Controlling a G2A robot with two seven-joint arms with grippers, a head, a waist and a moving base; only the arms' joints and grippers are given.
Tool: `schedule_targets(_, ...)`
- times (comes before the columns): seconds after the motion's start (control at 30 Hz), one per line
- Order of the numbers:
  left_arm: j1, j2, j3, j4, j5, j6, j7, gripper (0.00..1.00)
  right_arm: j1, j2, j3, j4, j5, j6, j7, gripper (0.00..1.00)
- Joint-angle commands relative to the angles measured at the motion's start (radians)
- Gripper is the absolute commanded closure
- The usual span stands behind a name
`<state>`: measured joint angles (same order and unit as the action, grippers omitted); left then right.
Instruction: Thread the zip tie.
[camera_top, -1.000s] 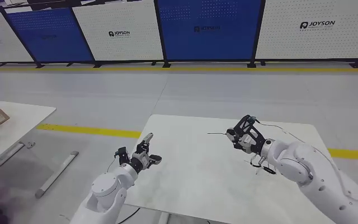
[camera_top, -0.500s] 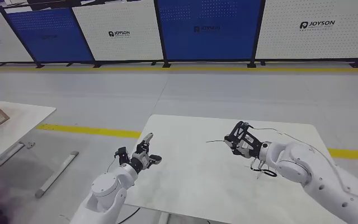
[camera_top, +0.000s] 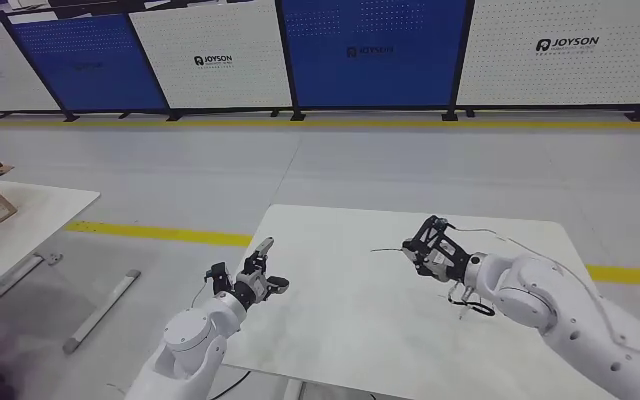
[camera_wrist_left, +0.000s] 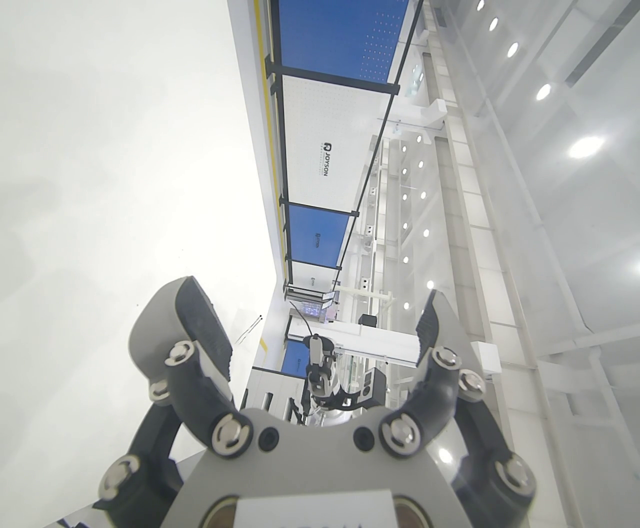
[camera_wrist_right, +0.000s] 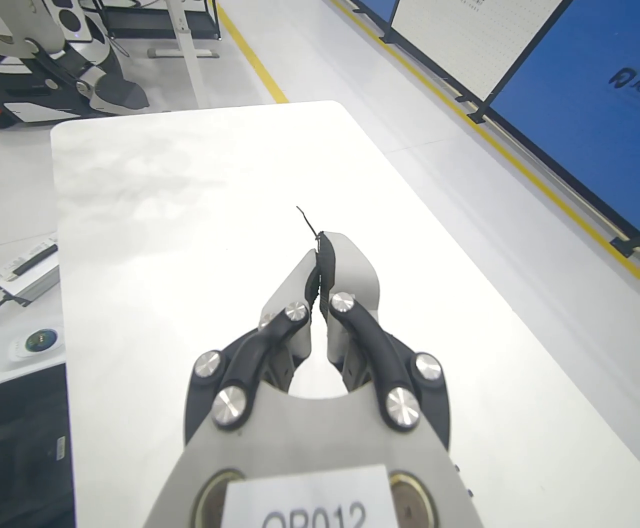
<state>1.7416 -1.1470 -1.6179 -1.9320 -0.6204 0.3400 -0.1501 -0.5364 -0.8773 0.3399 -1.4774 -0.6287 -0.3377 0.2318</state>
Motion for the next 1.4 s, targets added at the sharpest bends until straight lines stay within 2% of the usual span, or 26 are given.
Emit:
schedule_targets(0.0, 0.0, 0.0, 0.0, 0.0, 0.0, 0.0, 0.0, 0.0, -0.011, -0.001, 0.004, 0.004, -0.038, -0.002, -0.043, 1.0)
schedule_targets(0.13, 0.0, 0.0, 0.0, 0.0, 0.0, 0.0, 0.0, 0.0, -0.022, -0.003, -0.019, 0.009, -0.122, -0.002, -0.163, 1.0)
schedule_targets(0.37, 0.0, 0.0, 0.0, 0.0, 0.0, 0.0, 0.0, 0.0, 0.023, 0.0, -0.123, 0.032, -0.253, -0.002, -0.321, 1.0)
schedule_targets(0.43, 0.0, 0.0, 0.0, 0.0, 0.0, 0.0, 0.0, 0.0, 0.041, 0.003, -0.164, 0.039, -0.25, -0.002, -0.372, 1.0)
schedule_targets(0.57, 0.0, 0.0, 0.0, 0.0, 0.0, 0.0, 0.0, 0.0, 0.032, 0.009, -0.17, 0.033, -0.237, -0.002, -0.452, 1.0)
schedule_targets(1.1, 0.0, 0.0, 0.0, 0.0, 0.0, 0.0, 0.0, 0.0, 0.031, 0.009, -0.169, 0.032, -0.24, -0.001, -0.45, 1.0)
schedule_targets(1.37, 0.0, 0.0, 0.0, 0.0, 0.0, 0.0, 0.0, 0.0, 0.009, -0.005, -0.17, 0.019, -0.356, -0.002, -0.511, 1.0)
